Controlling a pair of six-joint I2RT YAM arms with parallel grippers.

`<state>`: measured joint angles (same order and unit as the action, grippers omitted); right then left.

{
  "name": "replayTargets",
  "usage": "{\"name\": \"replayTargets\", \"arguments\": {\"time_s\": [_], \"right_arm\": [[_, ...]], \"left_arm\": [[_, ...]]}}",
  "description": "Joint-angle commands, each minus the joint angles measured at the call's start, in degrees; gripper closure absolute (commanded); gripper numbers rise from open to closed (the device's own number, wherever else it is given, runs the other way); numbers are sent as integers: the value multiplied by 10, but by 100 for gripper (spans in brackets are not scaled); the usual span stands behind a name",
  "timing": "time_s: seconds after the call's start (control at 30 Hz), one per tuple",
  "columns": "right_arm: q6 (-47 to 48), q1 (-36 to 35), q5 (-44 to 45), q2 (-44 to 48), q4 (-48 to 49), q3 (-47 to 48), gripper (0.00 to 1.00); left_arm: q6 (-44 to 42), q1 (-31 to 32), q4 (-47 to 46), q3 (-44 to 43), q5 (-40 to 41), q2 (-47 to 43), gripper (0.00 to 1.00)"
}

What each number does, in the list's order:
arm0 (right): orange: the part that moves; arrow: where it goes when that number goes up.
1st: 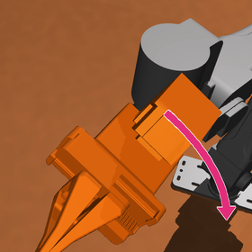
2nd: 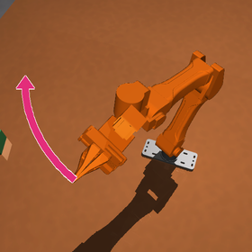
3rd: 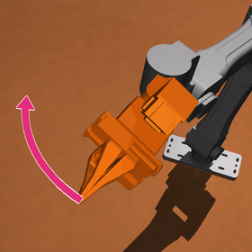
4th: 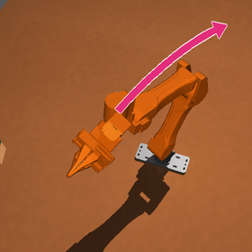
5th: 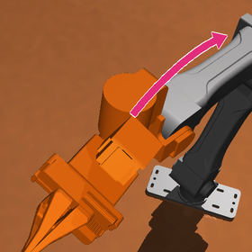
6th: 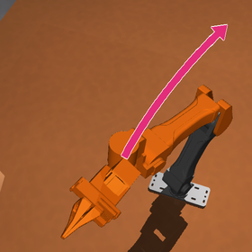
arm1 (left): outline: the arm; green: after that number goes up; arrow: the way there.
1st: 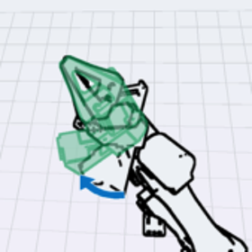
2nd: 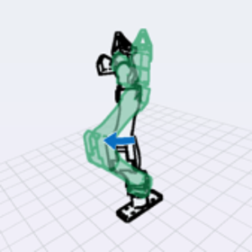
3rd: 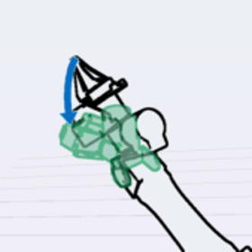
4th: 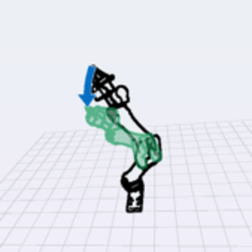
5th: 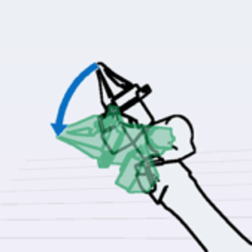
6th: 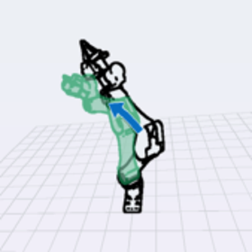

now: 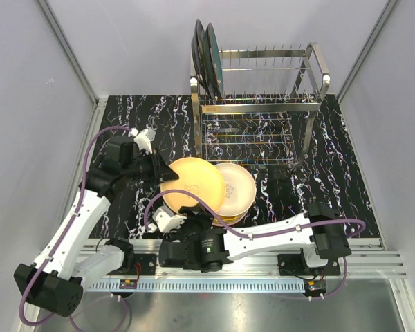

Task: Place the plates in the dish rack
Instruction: Pass the plate from the left arm to the right, then insert the plate into the dish rack

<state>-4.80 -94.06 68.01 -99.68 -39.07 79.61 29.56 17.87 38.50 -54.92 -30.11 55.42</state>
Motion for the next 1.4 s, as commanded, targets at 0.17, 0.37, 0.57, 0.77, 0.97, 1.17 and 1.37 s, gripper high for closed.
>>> {"name": "replayTargets", "arguments": {"time_s": [0.17,0.37,0.57,0.77,0.97,1.17,1.37], "right_arm": [[2,-2,49,-13,-36,61,80],[30,-5,43,-3,-13,70,99],[43,-11,18,42,40,61,99],[30,-11,-58,127,113,-7,99],[-4,-11,-110,215,133,-78,98],[-27,-11,-135,268,138,-115,97],[-38,-11,-186,315,140,-133,96]], "left_arm": [[1,0,-26,-1,-51,-12,68],[27,0,-44,-12,-53,-9,26],[1,0,-10,-60,3,3,1],[17,-5,-14,-100,48,-12,1],[16,-11,-7,-148,143,-39,1],[9,-12,-8,-164,206,-70,1],[-18,-12,-18,-130,276,-113,1]]}}
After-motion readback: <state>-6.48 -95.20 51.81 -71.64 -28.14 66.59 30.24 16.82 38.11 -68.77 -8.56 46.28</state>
